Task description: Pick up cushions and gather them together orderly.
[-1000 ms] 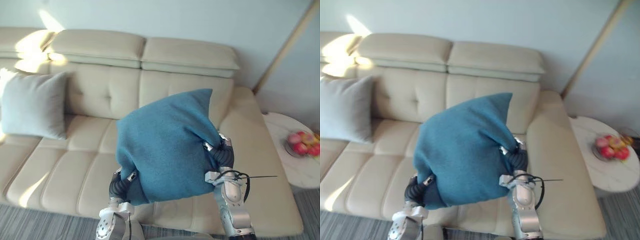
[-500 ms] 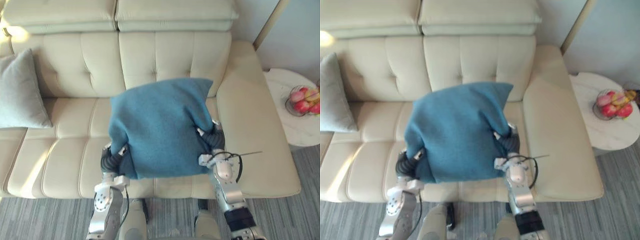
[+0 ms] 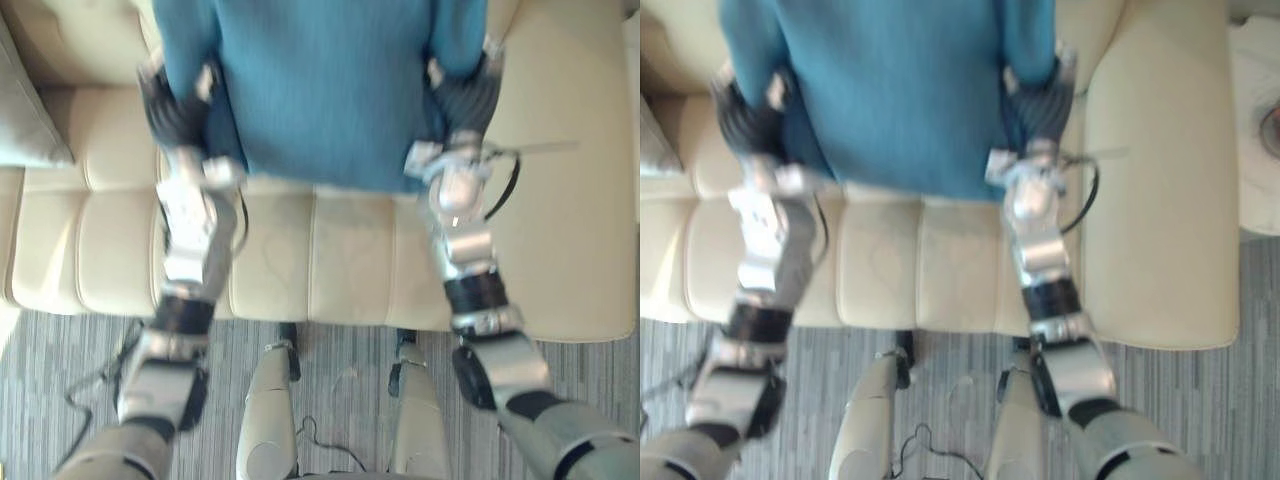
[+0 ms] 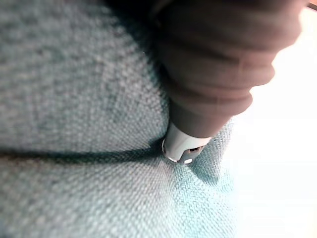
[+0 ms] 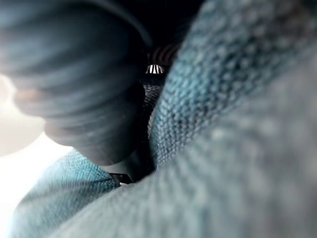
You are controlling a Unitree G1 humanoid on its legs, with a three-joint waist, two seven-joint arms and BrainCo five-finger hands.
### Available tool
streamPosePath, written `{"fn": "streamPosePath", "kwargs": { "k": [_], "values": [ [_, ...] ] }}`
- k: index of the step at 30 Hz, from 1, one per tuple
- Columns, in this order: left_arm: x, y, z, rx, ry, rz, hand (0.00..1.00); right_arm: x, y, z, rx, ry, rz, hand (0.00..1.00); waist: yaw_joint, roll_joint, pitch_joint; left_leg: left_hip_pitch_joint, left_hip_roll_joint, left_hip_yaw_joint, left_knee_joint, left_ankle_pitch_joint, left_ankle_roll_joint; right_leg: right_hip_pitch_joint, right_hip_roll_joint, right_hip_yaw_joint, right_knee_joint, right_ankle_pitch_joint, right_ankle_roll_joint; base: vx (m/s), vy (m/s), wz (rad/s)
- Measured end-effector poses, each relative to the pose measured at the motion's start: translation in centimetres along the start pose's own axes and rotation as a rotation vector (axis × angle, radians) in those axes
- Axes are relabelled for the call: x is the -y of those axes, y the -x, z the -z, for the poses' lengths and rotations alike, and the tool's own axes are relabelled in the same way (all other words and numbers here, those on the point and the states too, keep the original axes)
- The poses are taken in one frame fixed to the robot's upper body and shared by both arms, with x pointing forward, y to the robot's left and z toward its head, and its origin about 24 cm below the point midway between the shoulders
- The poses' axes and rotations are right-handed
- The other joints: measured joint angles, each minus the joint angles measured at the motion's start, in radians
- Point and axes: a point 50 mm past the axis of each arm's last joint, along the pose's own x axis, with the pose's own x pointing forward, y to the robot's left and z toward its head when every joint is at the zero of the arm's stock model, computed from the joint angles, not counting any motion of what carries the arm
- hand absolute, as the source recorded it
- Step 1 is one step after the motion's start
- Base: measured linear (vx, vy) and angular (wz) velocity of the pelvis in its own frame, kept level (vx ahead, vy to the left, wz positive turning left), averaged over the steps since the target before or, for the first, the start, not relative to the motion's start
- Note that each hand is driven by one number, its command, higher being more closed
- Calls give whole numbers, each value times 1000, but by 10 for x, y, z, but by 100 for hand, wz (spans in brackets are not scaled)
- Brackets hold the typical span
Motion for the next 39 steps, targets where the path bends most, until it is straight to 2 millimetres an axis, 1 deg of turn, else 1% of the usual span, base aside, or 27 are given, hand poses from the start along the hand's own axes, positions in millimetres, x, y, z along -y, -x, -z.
{"fn": "streamPosePath", "kwargs": {
  "k": [1, 2, 3, 4, 7, 10, 12, 14, 15, 16, 17, 19, 20, 22, 24, 26, 27, 30, 31, 32, 33, 34, 35, 36, 37, 38, 39],
  "values": [
    [2, -7, -2, 4, -5, -6, 0, -1, -7, -3, 1, 6, 10, 100, 0, 2, 5, -8, 0, -7, -7, 6, -1, -10, 1, -4, 2, 0, 0, -17, -55, 17],
    [4, -18, -6, 10, -12, -16, 0, -2, -16, -8, 5, 17, 16, 0, 1, 2, 5, -33, 0, -11, -16, 17, -3, -36, 2, -8, 3, 3, -4, -20, -33, 15],
    [7, -30, -12, 21, -14, -31, 0, -5, -25, -16, 13, 17, 25, 0, 0, 3, 6, -68, -2, -20, -28, 31, -3, -71, 1, -15, 4, 7, -7, -24, -21, 15],
    [8, -34, -14, 23, -13, -36, 0, -5, -27, -19, 14, 17, 32, 0, -1, 3, 6, -82, -3, -25, -32, 37, -3, -84, 0, -21, 4, 8, -9, -13, -7, 19],
    [12, -55, -24, 11, -10, -78, 0, -2, -41, -28, -1, 8, 81, 0, 0, 4, 38, -147, -2, -42, -33, 47, -5, -136, -1, -42, 8, 9, -9, -10, -9, 15],
    [14, -58, -25, -4, 22, -92, 0, -1, -46, -27, -44, -10, 92, 0, 1, 4, 39, -194, 4, -53, -32, 51, -6, -175, 0, -56, 10, 9, -10, 6, -15, 9],
    [22, -53, -14, -51, 41, -79, 0, 3, -48, -23, -88, -17, 98, 0, 7, 3, 48, -212, 6, -59, -32, 52, -7, -187, 0, -66, 11, 9, -10, 22, -34, 7],
    [27, -43, 5, -141, 71, -97, 0, 5, -48, -18, -124, -3, 93, 0, 6, 0, 61, -211, 7, -60, -32, 52, -7, -186, -2, -81, 19, 9, -10, 25, -31, 5],
    [28, -37, 14, -170, 82, -100, 0, 5, -48, -16, -137, 2, 88, 0, 5, 0, 63, -211, 8, -60, -32, 52, -7, -186, -2, -81, 20, 9, -10, 0, 0, 0],
    [30, -25, 29, -223, 102, -102, 0, 4, -47, -12, -159, 8, 77, 0, 3, 0, 63, -208, 8, -57, -32, 52, -7, -186, -2, -79, 20, 9, -10, 0, 0, 0],
    [30, -20, 35, -245, 113, -104, 0, 4, -46, -10, -169, 12, 75, 0, 3, 0, 63, -206, 9, -55, -32, 52, -7, -184, -2, -79, 21, 9, -10, 21, -24, -5],
    [28, -2, 54, -319, 126, -117, 0, 3, -44, -5, -195, 18, 68, 0, 2, 0, 67, -189, 11, -49, -35, 52, -7, -183, -1, -76, 36, 9, -10, 18, -25, -10],
    [24, 13, 69, -375, 132, -134, 0, 3, -43, -2, -207, 13, 61, 0, 2, 0, 68, -167, 14, -39, -46, 52, -7, -182, -1, -74, 51, 9, -10, 13, -24, -16],
    [16, 29, 84, -434, 135, -157, 0, 1, -41, 1, -211, 25, 32, 0, 2, -1, 68, -146, 19, -27, -49, 52, -8, -171, 2, -69, 54, 8, -10, 4, -24, -17],
    [4, 47, 99, -498, 150, -178, 0, 1, -33, 12, -232, 50, -2, 0, 0, -1, 68, -120, 29, -24, -51, 52, -9, -150, 10, -66, 53, 3, -18, -8, -36, -12],
    [-2, 55, 105, -521, 142, -182, 0, 3, -29, 19, -250, 51, -13, 0, -2, -1, 68, -114, 32, -23, -51, 53, -12, -149, 14, -65, 64, -17, -27, -29, -40, -2],
    [-6, 58, 107, -528, 142, -184, 0, 5, -25, 24, -264, 53, -14, 0, -3, -1, 68, -112, 36, -25, -60, 59, -22, -153, 17, -66, 73, -25, -28, -34, -34, 0],
    [-20, 61, 110, -539, 134, -205, 0, 10, -13, 40, -316, 53, -16, 0, -4, -1, 68, -94, 44, -28, -73, 68, -32, -151, 28, -65, 94, -33, -36, -43, -26, -3],
    [-24, 62, 110, -541, 124, -206, 0, 11, -11, 42, -320, 52, -20, 0, -3, -1, 68, -85, 44, -26, -78, 69, -33, -151, 29, -64, 101, -37, -40, -29, -36, -6],
    [-34, 61, 109, -535, 111, -219, 0, 13, -8, 44, -321, 37, -21, 0, -3, -2, 68, -74, 45, -26, -79, 74, -36, -150, 31, -59, 115, -42, -41, -29, -49, -11],
    [-47, 57, 105, -515, 101, -241, 0, 16, -7, 46, -320, 25, -20, 0, -3, -2, 67, -64, 49, -22, -79, 74, -36, -148, 36, -54, 124, -44, -42, -19, -42, -13],
    [-54, 55, 101, -498, 94, -247, 0, 17, -6, 44, -309, 13, -22, 0, -3, -2, 67, -60, 52, -18, -79, 74, -36, -147, 38, -52, 125, -44, -42, -14, -36, -16],
    [-68, 48, 92, -457, 78, -264, 0, 23, -5, 42, -284, -2, -20, 0, -4, -2, 67, -51, 58, -11, -79, 74, -37, -143, 43, -50, 128, -44, -42, -7, -26, -12],
    [-76, 46, 87, -436, 66, -272, 0, 27, -4, 42, -277, -12, -15, 0, -4, -2, 67, -45, 60, -8, -79, 74, -37, -139, 45, -50, 130, -44, -42, -5, -34, -10],
    [-91, 42, 78, -396, 43, -281, 0, 38, 0, 45, -272, -8, -1, 0, -8, -2, 67, -28, 64, -7, -79, 74, -37, -123, 46, -51, 136, -50, -43, 0, 0, 0],
    [-96, 43, 75, -384, 28, -281, 0, 43, 2, 48, -273, 5, 2, 0, -9, -2, 67, -17, 64, -7, -79, 73, -37, -115, 46, -52, 141, -56, -48, 1, -44, 4],
    [-106, 44, 68, -359, 5, -279, 0, 56, 8, 53, -271, 28, -1, 0, -9, -2, 67, 4, 64, -8, -79, 71, -40, -94, 46, -54, 151, -67, -47, -1, -37, 7]
  ]
}}
